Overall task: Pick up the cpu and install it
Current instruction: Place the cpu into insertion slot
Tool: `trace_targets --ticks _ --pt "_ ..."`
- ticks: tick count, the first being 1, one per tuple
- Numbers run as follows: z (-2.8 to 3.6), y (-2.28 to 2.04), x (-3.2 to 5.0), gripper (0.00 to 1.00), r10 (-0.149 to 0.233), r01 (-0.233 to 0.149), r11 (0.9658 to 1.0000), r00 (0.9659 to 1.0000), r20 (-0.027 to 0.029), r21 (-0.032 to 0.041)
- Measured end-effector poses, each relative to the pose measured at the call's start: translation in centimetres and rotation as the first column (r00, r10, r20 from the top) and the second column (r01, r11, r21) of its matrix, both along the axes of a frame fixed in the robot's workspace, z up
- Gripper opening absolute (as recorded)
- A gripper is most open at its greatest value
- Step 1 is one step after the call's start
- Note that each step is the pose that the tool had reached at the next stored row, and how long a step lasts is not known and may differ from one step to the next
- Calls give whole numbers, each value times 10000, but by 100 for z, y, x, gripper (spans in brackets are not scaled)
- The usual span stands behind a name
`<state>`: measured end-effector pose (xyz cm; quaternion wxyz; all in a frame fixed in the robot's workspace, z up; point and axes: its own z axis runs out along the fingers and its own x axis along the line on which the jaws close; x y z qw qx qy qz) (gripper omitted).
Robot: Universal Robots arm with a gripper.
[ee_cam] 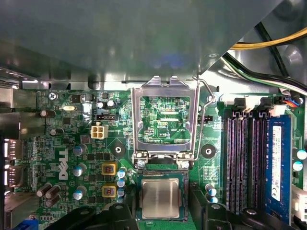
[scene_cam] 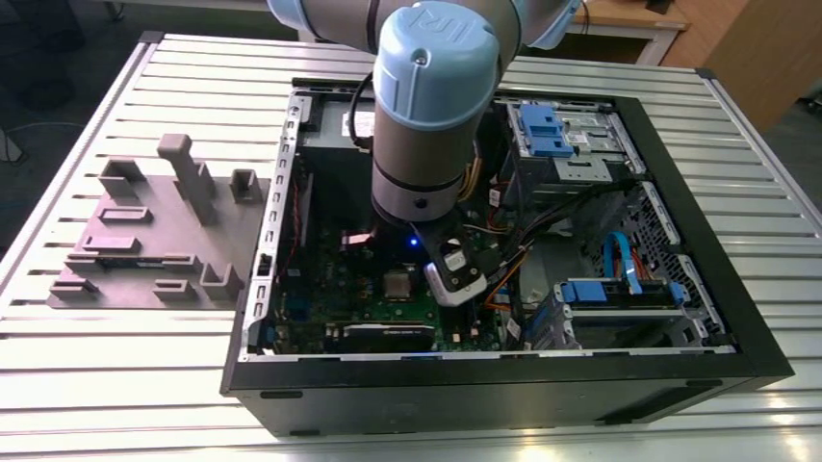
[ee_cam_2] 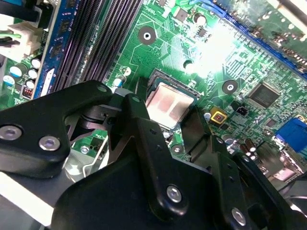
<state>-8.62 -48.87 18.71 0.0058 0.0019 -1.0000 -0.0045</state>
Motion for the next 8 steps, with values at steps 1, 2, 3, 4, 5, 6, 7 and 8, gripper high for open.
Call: trace_targets --ticks 1,2,3,4,5,6,7,8 --pt "2 -1 0 54 0 0 10000 10000 -2 3" --pt "11 -1 0 54 1 -1 10000 10000 0 27" --pt "26 -1 1 54 1 -1 10000 10000 0 67" --pt "37 -2 0 54 1 -1 9999 10000 0 102" --pt "40 -2 0 54 0 0 9999 10000 0 127" --pt "39 -1 0 54 0 0 9999 10000 2 137" --pt "36 -1 0 54 0 0 9999 10000 2 138" --pt "28 -1 1 54 1 -1 9999 10000 1 138"
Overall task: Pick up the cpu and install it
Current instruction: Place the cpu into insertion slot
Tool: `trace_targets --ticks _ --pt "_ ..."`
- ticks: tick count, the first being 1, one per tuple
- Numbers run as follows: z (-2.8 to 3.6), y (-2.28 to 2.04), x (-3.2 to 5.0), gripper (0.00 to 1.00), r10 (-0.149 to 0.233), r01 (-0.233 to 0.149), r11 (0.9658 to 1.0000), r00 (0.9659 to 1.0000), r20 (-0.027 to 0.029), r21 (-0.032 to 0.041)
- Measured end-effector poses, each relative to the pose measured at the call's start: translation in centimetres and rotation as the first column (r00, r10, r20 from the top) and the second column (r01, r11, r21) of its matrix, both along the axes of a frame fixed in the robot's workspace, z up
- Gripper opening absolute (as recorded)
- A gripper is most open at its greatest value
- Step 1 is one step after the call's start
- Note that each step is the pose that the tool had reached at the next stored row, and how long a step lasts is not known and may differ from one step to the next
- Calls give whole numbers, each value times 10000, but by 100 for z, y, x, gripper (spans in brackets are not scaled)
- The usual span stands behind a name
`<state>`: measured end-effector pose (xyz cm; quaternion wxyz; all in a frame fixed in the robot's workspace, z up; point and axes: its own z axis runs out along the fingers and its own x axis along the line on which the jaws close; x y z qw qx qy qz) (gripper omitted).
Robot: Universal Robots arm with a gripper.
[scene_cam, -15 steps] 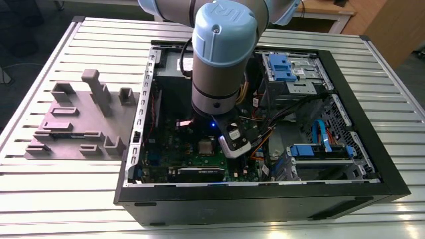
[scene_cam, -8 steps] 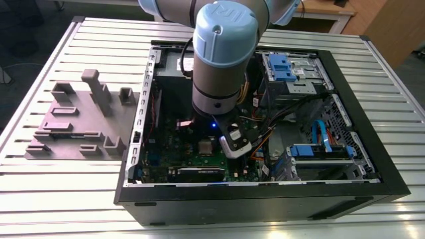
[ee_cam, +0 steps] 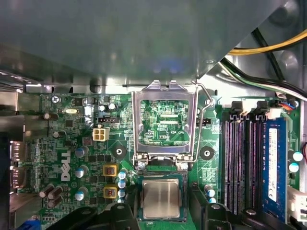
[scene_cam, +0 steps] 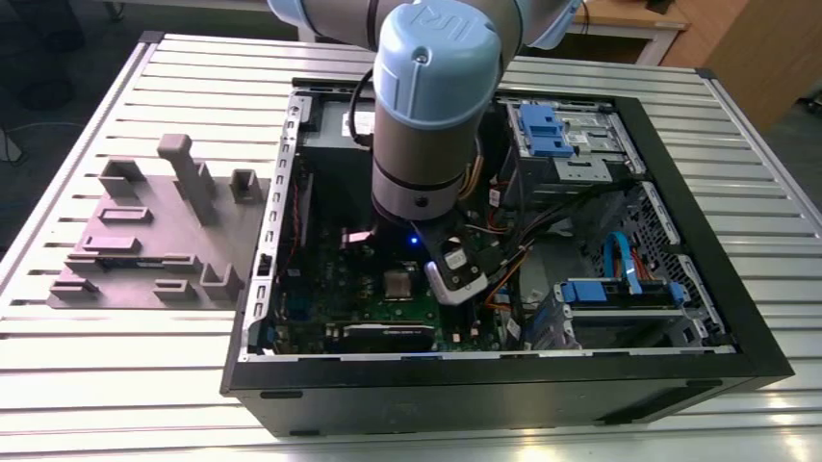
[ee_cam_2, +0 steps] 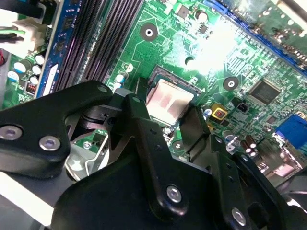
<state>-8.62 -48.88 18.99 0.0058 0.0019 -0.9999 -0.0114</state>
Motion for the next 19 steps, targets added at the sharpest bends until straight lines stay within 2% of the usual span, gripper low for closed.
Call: trace_targets --ticks 5,6,7,12,19 --pt "-13 -2 0 53 0 0 10000 10000 -2 14" --pt "-14 -1 0 47 0 0 10000 10000 -2 17" --pt "-15 -2 0 46 0 0 10000 10000 -1 22" --pt "-16 -19 0 46 0 0 10000 10000 0 76" --pt "-16 -21 1 46 0 0 10000 10000 0 74"
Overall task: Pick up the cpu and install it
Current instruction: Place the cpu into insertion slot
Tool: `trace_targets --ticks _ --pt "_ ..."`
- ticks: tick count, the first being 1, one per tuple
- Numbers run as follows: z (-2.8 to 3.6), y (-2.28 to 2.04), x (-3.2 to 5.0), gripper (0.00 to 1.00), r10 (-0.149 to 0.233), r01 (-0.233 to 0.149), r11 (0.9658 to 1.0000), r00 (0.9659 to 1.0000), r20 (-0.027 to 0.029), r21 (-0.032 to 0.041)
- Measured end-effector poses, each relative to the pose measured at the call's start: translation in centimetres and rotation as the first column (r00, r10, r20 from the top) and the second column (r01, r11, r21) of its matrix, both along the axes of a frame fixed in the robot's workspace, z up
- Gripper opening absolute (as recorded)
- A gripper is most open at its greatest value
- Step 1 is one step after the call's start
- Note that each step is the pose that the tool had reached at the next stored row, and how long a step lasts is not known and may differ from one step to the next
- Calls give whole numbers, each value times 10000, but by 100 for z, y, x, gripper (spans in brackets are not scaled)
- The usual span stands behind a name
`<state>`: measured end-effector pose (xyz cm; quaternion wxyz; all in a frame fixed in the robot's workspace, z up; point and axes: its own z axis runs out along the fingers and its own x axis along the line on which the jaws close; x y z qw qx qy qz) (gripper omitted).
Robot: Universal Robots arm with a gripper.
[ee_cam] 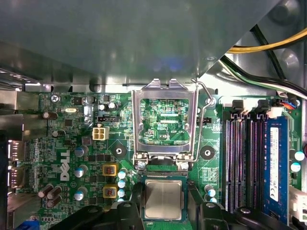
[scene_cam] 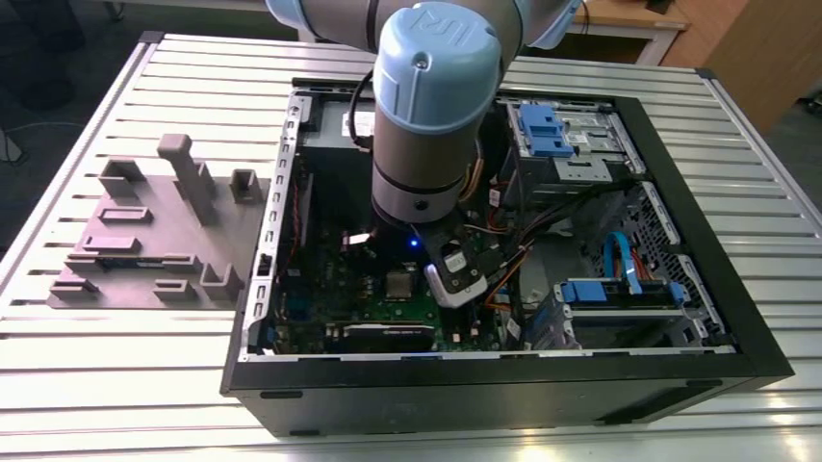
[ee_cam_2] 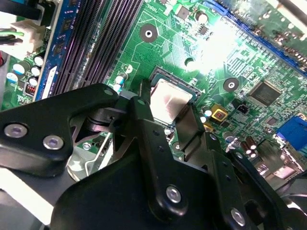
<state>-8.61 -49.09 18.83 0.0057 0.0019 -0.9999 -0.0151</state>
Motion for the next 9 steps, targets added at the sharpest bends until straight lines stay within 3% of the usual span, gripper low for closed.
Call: trace_targets --ticks 2,3,9 --pt "-2 0 2 47 2 -2 10000 10000 3 5" --pt "-1 0 2 53 1 -1 10000 10000 0 5" --pt "14 0 16 53 0 0 10000 10000 -26 2"
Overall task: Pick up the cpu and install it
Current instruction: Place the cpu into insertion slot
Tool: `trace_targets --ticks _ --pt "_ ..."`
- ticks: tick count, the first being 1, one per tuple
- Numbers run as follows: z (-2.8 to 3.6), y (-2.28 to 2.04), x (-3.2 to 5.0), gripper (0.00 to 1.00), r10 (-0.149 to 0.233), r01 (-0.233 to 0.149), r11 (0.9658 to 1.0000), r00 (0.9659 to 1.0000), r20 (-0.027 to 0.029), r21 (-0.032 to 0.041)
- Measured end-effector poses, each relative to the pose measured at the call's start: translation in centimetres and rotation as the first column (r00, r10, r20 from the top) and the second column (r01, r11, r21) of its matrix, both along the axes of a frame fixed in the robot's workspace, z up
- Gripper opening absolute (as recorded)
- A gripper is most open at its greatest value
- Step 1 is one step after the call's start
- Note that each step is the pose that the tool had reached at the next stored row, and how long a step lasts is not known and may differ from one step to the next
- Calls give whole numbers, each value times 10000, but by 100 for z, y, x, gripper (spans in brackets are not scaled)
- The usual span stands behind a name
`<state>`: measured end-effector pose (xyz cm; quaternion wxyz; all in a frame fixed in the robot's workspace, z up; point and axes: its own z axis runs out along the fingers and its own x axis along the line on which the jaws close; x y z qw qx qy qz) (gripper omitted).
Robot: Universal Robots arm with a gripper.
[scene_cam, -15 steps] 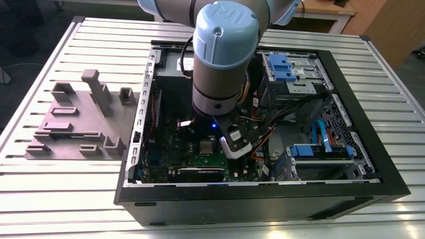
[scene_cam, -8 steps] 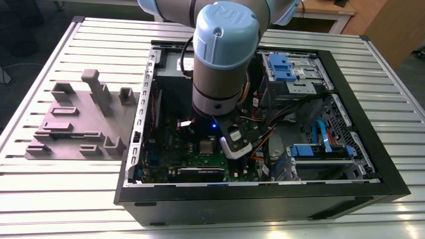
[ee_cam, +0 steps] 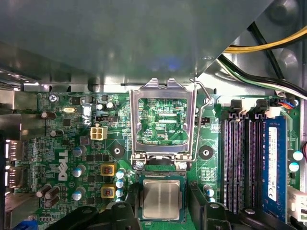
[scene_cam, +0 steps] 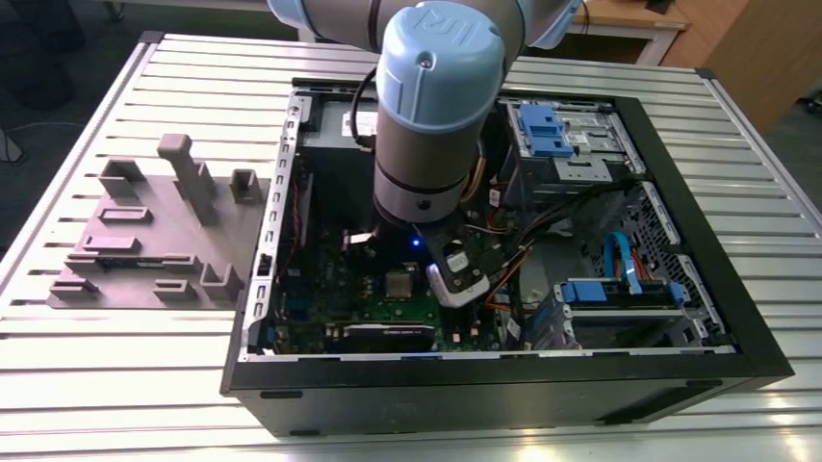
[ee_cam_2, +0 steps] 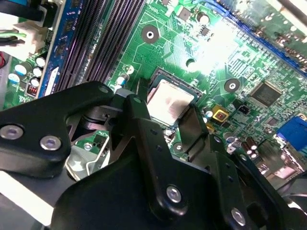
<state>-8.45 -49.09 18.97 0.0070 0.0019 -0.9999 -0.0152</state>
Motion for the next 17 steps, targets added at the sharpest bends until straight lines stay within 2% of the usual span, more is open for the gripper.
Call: trace_targets --ticks 2,14,16,17 --pt "7 0 2 53 0 0 10000 10000 -23 6" --pt "-5 -1 3 53 0 0 10000 10000 -26 6" --pt "-5 -1 4 54 0 0 10000 10000 -26 6" --pt "-5 -1 4 60 -1 1 10000 10000 -26 6"
